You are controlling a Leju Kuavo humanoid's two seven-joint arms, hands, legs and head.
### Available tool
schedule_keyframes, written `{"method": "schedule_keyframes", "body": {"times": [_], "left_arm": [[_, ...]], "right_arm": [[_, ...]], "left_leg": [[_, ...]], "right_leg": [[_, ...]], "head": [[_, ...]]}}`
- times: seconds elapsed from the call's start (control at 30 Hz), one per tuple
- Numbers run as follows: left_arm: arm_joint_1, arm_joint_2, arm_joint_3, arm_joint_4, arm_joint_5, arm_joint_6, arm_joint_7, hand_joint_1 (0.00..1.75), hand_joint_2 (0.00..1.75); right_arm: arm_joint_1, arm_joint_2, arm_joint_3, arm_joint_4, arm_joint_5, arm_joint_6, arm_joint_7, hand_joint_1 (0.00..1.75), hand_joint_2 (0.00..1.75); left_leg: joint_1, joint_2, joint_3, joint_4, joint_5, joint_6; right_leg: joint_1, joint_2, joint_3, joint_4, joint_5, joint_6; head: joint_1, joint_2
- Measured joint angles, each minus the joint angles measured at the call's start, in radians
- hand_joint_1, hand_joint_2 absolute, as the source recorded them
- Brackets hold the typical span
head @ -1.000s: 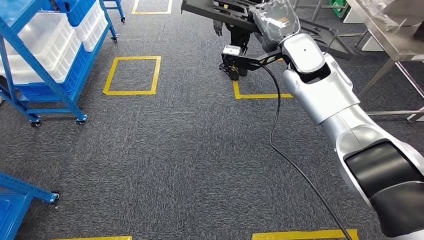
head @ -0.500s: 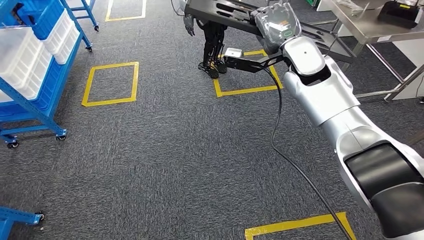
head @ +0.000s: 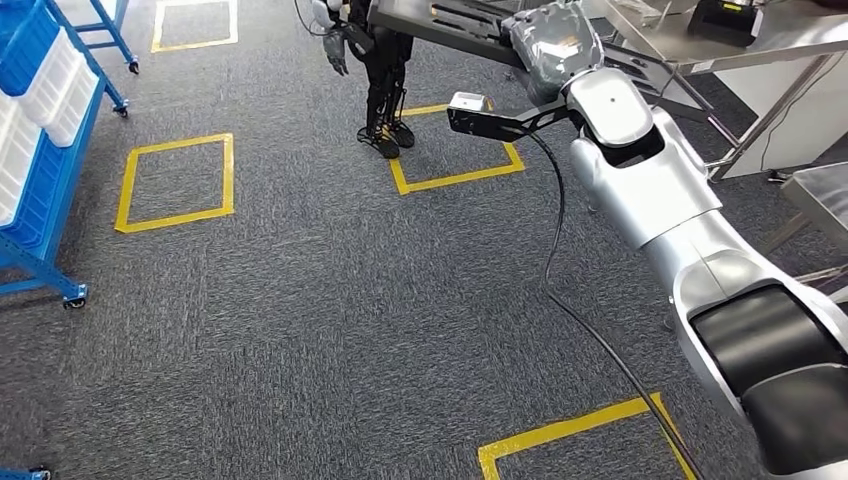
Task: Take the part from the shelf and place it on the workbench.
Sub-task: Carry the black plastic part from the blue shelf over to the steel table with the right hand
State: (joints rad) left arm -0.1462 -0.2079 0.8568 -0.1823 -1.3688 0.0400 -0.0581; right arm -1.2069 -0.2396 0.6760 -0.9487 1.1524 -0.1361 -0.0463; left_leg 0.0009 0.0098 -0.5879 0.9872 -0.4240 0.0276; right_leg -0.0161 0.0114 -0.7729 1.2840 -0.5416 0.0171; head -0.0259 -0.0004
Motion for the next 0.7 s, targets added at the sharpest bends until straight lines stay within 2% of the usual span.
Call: {"method": "schedule_keyframes", "body": {"times": [0.03,0.07,0.13,0.17,0.2,0.23,0.3,0.33,0.4,0.47,0.5,0.53,0.57,0.6,0.67,0.7], "left_arm": [[0.001,0.0,0.0,0.0,-0.001,0.0,0.001,0.0,1.75],[0.001,0.0,0.0,0.0,-0.002,0.0,0.001,0.0,1.75],[0.0,-0.001,0.0,0.0,-0.003,-0.001,0.002,0.0,1.75],[-0.002,-0.002,0.0,0.0,-0.001,-0.002,0.003,0.0,1.75],[-0.003,-0.002,0.0,0.0,0.0,-0.002,0.004,0.0,1.75],[-0.004,-0.002,0.0,0.0,0.002,-0.002,0.004,0.0,1.75],[-0.005,-0.003,0.0,0.0,0.004,-0.001,0.005,0.0,1.75],[-0.005,-0.004,0.0,0.0,0.005,-0.001,0.005,0.0,1.75],[-0.005,-0.005,0.0,0.0,0.005,0.0,0.004,0.0,1.75],[-0.004,-0.005,0.0,0.0,0.005,0.0,0.004,0.0,1.75],[-0.003,-0.005,0.0,0.0,0.005,0.0,0.003,0.0,1.75],[-0.003,-0.005,0.0,0.0,0.005,0.0,0.002,0.0,1.75],[-0.004,-0.005,0.0,0.0,0.004,0.0,0.002,0.0,1.75],[-0.004,-0.005,0.0,0.0,0.004,-0.001,0.003,0.0,1.75],[-0.004,-0.005,0.0,0.0,0.004,-0.004,0.004,0.0,1.75],[-0.003,-0.005,0.0,0.0,0.004,-0.005,0.005,0.0,1.75]], "right_arm": [[0.003,-0.001,0.0,0.0,0.0,0.001,0.0,1.75,1.75],[0.005,-0.002,0.0,0.0,0.0,0.001,0.001,1.75,1.75],[0.007,-0.003,-0.001,-0.003,0.0,0.0,0.002,1.75,1.75],[0.006,-0.003,-0.001,-0.005,0.001,-0.001,0.003,1.75,1.75],[0.006,-0.002,-0.002,-0.008,0.002,-0.001,0.004,1.75,1.75],[0.006,-0.002,-0.002,-0.01,0.003,-0.001,0.004,1.75,1.75],[0.006,-0.001,-0.002,-0.011,0.008,-0.001,0.005,1.75,1.75],[0.006,0.0,-0.002,-0.011,0.011,-0.001,0.005,1.75,1.75],[0.005,0.005,-0.003,-0.01,0.016,-0.002,0.007,1.75,1.75],[0.007,0.013,-0.003,-0.01,0.02,-0.004,0.009,1.75,1.75],[0.009,0.015,-0.003,-0.01,0.021,-0.004,0.01,1.75,1.75],[0.012,0.017,-0.003,-0.01,0.022,-0.004,0.01,1.75,1.75],[0.014,0.018,-0.003,-0.01,0.023,-0.005,0.01,1.75,1.75],[0.015,0.018,-0.003,-0.01,0.024,-0.005,0.01,1.75,1.75],[0.015,0.018,-0.003,-0.01,0.025,-0.005,0.011,1.75,1.75],[0.015,0.018,-0.003,-0.01,0.026,-0.005,0.012,1.75,1.75]], "left_leg": [[0.0,0.008,-0.001,0.001,-0.001,0.0],[0.0,0.016,-0.001,0.003,-0.002,-0.002],[0.0,0.031,-0.001,0.01,-0.007,-0.008],[-0.002,0.037,-0.001,0.015,-0.011,-0.013],[-0.004,0.043,-0.002,0.019,-0.015,-0.018],[-0.006,0.047,-0.003,0.021,-0.017,-0.023],[-0.007,0.058,-0.002,0.023,-0.021,-0.031],[-0.006,0.057,-0.004,0.029,-0.028,-0.037],[-0.001,0.034,-0.028,0.09,-0.069,-0.046],[0.002,0.007,-0.089,0.229,-0.137,-0.051],[0.002,0.002,-0.12,0.294,-0.16,-0.051],[0.002,0.0,-0.138,0.33,-0.165,-0.05],[0.002,-0.002,-0.137,0.322,-0.149,-0.047],[0.002,-0.006,-0.115,0.272,-0.115,-0.043],[0.002,-0.03,-0.047,0.122,-0.044,-0.034],[0.001,-0.042,-0.021,0.067,-0.026,-0.031]], "right_leg": [[-0.002,-0.003,-0.009,0.022,0.0,0.002],[-0.004,-0.006,0.002,0.003,0.017,0.004],[-0.005,-0.03,0.075,-0.131,0.076,0.005],[-0.003,-0.044,0.11,-0.196,0.096,0.003],[0.0,-0.053,0.132,-0.238,0.106,-0.001],[0.003,-0.056,0.139,-0.254,0.105,-0.006],[0.004,-0.039,0.136,-0.253,0.107,-0.017],[0.003,-0.032,0.137,-0.254,0.109,-0.023],[0.001,-0.019,0.138,-0.258,0.112,-0.034],[0.002,-0.003,0.139,-0.258,0.113,-0.041],[0.004,0.006,0.139,-0.258,0.113,-0.042],[0.005,0.016,0.139,-0.258,0.113,-0.042],[0.006,0.025,0.14,-0.258,0.113,-0.042],[0.007,0.035,0.142,-0.257,0.113,-0.042],[0.007,0.053,0.142,-0.256,0.112,-0.039],[0.006,0.062,0.14,-0.256,0.113,-0.036]], "head": [[0.0,0.0],[0.0,0.0],[0.0,0.0],[0.0,0.0],[0.0,0.0],[0.0,0.0],[0.0,0.0],[0.0,0.0],[0.0,0.0],[0.0,0.0],[0.0,0.0],[0.0,0.0],[0.0,0.0],[0.0,0.0],[0.0,0.0],[0.0,0.0]]}}
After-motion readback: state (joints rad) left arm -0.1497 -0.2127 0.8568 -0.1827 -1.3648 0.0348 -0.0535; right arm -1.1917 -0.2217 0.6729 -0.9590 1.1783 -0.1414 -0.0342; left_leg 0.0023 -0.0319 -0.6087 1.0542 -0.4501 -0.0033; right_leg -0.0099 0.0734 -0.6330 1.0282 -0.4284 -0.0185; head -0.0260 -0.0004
